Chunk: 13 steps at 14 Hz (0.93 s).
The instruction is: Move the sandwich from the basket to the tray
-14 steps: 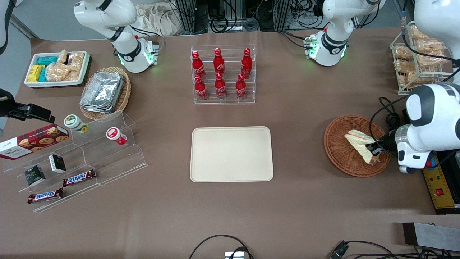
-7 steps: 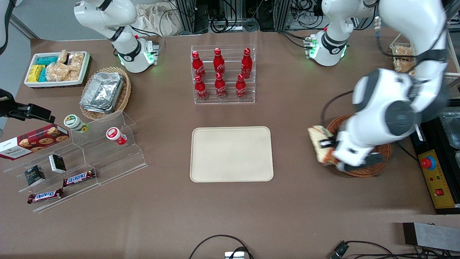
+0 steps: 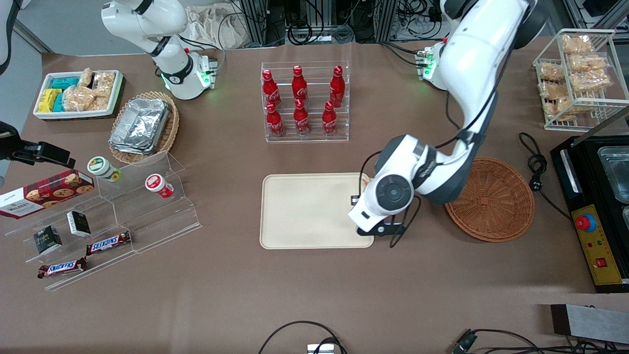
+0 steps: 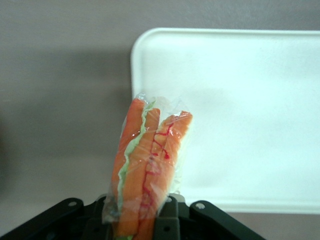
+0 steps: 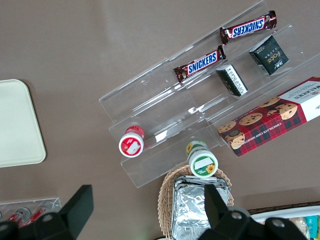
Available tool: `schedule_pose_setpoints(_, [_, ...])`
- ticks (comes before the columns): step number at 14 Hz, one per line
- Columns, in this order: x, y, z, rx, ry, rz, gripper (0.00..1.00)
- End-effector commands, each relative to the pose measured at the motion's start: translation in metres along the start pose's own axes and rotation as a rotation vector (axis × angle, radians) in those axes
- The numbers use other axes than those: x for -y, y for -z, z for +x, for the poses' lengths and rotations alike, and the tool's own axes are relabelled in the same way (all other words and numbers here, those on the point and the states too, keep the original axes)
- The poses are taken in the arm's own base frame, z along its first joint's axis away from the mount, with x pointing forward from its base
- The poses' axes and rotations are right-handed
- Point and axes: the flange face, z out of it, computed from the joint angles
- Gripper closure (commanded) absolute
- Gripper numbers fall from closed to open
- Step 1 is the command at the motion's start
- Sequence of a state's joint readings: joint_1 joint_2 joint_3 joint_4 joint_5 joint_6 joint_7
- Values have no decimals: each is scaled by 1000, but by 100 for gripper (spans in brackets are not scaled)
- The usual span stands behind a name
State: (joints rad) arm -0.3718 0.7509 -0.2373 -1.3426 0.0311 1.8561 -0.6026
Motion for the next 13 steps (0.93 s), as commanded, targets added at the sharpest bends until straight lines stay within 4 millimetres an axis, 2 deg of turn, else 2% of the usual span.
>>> schedule_pose_setpoints(1, [-11,-24,8,10,24,15,100])
schedule_pose_setpoints(2, [-20,-37,3,20,15,33,100])
schedule_pose_setpoints(4, [-23,-49,6,22,27,40,99])
schedule_pose_setpoints(5, [-25,-49,10,-5,42,20,85])
schedule_pose_setpoints(6, [-27,-53,15,-31,90,-2,49])
schedule_pose_setpoints(7, [-28,-52,15,-40,111,-4,0])
schedule_pose_setpoints(9, [-25,-40,15,-75,101,24,0])
schedule_pose_setpoints(11, [-24,-11,12,-120,101,26,0])
schedule_pose_setpoints(13, [-9,15,6,-102,111,50,0])
